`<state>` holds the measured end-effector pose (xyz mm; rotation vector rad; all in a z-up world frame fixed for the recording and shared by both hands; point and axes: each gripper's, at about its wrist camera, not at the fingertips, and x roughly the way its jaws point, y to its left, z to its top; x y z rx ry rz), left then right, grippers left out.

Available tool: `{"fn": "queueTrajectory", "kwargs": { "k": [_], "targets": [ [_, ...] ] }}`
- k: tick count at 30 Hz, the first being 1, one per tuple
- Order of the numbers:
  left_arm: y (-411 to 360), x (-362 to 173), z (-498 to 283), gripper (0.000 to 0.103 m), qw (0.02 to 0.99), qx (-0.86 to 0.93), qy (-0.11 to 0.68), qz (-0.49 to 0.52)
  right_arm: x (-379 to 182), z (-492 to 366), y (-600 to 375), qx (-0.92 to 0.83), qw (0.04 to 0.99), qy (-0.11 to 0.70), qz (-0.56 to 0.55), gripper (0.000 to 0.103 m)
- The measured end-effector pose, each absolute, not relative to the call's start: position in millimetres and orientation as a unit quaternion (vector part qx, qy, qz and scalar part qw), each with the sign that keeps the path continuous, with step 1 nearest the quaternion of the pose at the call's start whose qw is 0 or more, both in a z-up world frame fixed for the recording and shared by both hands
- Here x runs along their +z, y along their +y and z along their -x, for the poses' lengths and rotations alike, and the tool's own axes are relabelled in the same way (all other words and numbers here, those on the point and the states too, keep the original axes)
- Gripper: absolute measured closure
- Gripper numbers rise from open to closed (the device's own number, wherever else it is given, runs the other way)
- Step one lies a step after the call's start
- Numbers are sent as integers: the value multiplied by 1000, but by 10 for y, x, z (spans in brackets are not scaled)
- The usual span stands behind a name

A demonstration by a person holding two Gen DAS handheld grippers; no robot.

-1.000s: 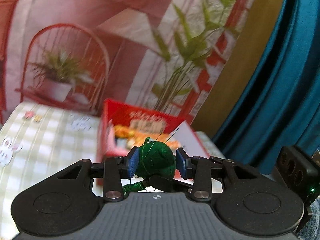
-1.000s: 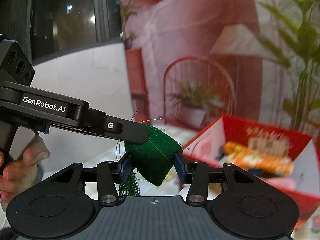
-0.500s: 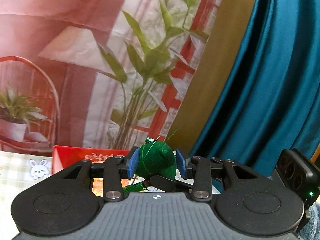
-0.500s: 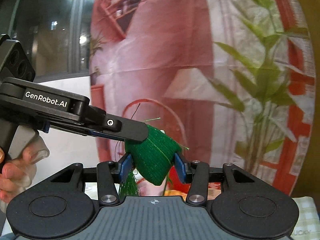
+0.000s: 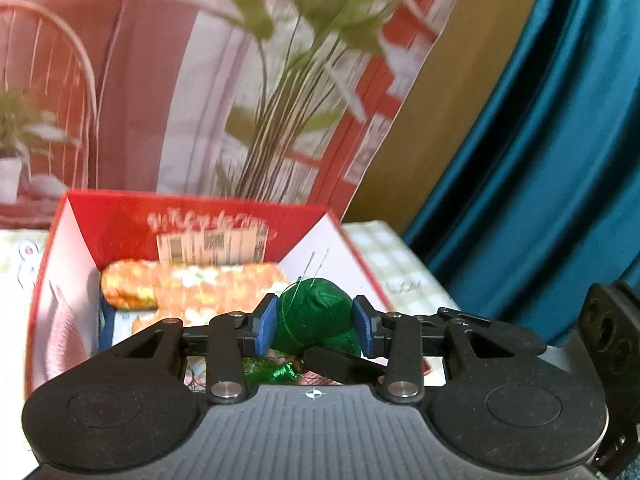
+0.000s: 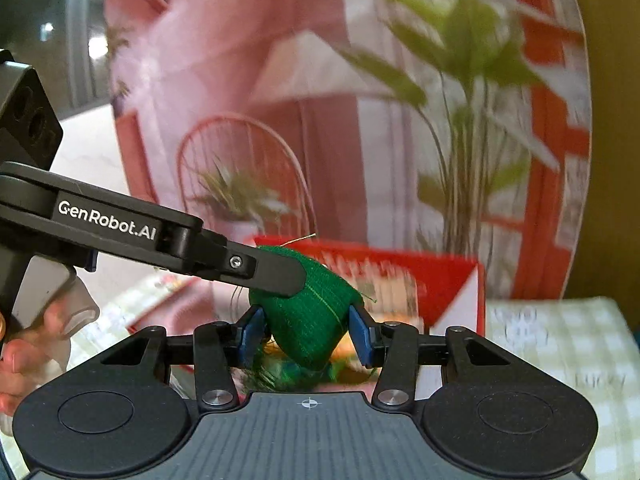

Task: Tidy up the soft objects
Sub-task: 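Lift the green tassel ball with both tools toward the red box, then open both tools to drop the green tassel ball into the box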

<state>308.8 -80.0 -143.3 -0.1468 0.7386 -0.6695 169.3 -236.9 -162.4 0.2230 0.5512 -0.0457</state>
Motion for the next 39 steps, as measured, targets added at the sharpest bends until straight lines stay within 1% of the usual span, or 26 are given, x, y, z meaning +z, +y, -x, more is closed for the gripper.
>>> {"fn": "queueTrajectory", "kwargs": {
  "k": [2,5,7,8,9,10,13,15,16,17,20,22,23,25,29,35,38,39],
  "targets": [
    [-813,-1500,-3154,61,872,-320,364,65,-1725,-1721,-2406,-30,950,288,-119,60],
    [-780,-1543,-3214,61,881,-301,360,54,-1835,-1807,-2509,-57,938,318,-128,60],
    [-750,-1550,-3249,61,885,-293,359,52,-1891,-1839,-2571,-62,929,337,-137,58],
    [-734,-1554,-3260,61,887,-288,358,49,-1907,-1844,-2582,-61,927,343,-137,56],
    [-727,-1553,-3265,60,889,-283,357,45,-1904,-1841,-2583,-64,928,343,-132,52],
    [-717,-1559,-3266,60,892,-278,355,41,-1892,-1839,-2582,-66,930,339,-127,51],
    [-694,-1544,-3261,60,895,-270,354,38,-1837,-1833,-2592,-64,935,324,-126,51],
    [-687,-1535,-3265,61,898,-262,352,38,-1787,-1850,-2604,-67,939,311,-128,63],
    [-678,-1529,-3263,61,900,-257,349,35,-1773,-1861,-2599,-66,941,306,-128,67],
    [-675,-1519,-3253,61,902,-254,347,32,-1752,-1879,-2597,-65,942,302,-128,72],
    [-639,-1487,-3243,61,907,-245,341,29,-1724,-1973,-2588,-60,944,299,-129,79],
    [-613,-1477,-3242,61,908,-242,341,30,-1737,-2059,-2565,-53,941,310,-125,91],
    [-602,-1476,-3241,61,908,-239,342,29,-1765,-2123,-2549,-48,936,328,-119,100],
    [-576,-1481,-3247,61,908,-235,344,28,-1825,-2212,-2529,-45,927,355,-115,103],
    [-529,-1523,-3255,61,909,-224,351,29,-1926,-2337,-2463,-32,913,393,-107,103],
    [-476,-1546,-3199,60,912,-209,352,22,-2003,-2378,-2470,-50,907,404,-110,103],
    [-445,-1523,-3148,59,916,-203,346,13,-1993,-2317,-2469,-57,908,402,-103,103],
    [-435,-1514,-3130,58,917,-199,344,11,-1976,-2295,-2460,-60,910,398,-100,102]
  ]
}}
